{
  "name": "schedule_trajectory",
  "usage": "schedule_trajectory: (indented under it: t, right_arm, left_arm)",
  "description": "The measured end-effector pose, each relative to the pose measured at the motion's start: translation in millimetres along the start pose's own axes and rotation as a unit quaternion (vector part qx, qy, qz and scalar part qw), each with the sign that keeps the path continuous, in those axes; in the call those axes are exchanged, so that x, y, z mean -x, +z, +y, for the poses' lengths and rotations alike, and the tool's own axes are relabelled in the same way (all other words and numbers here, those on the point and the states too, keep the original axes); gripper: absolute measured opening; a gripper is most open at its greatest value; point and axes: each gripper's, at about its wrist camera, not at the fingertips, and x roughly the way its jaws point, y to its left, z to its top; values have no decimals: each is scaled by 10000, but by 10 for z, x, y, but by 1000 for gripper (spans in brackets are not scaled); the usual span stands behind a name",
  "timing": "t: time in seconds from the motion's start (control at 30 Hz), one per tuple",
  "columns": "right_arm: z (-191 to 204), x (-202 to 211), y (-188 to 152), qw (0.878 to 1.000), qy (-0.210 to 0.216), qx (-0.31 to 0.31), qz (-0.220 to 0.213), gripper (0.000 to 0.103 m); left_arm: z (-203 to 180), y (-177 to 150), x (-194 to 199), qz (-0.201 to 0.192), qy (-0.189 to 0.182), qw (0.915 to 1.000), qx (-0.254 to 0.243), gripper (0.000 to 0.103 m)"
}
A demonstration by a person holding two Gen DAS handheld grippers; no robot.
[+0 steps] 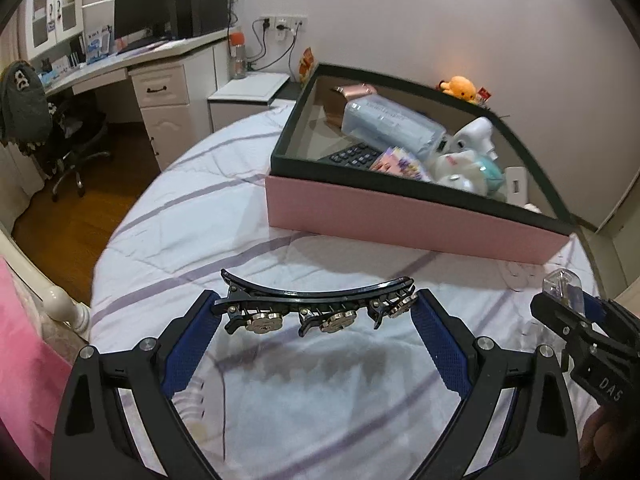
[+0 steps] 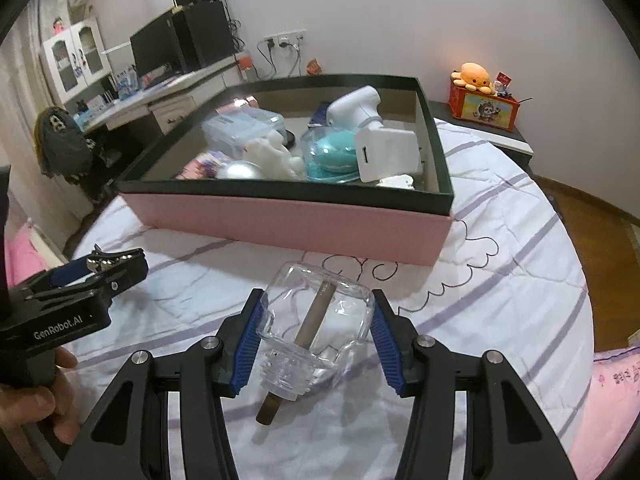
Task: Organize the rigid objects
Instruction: 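Place the hair clip in the box with the left tool while the right tool places the glass bottle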
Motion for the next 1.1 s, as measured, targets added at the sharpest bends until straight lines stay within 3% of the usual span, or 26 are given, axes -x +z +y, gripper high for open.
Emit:
schedule_trajectory:
  t: [0.37, 0.7, 0.93, 1.1]
  right_arm:
    - [67, 404, 259, 9982, 361, 86, -471, 52]
    - [41, 491, 846, 9947, 257, 263, -962, 53]
    - [-109, 208, 1191, 9950, 160, 126, -976, 53]
    - [-200, -161, 1372, 9972, 38, 119, -741, 53]
  left_arm:
    - [-145, 231, 432, -454, -178, 9985, -229, 96]
    - [-389, 858, 598, -1103, -123, 9927, -478, 96]
    - [-508, 1274, 333, -1223, -101, 9910, -529, 96]
    - [-526, 1456, -86, -985, -113, 9938, -492, 96]
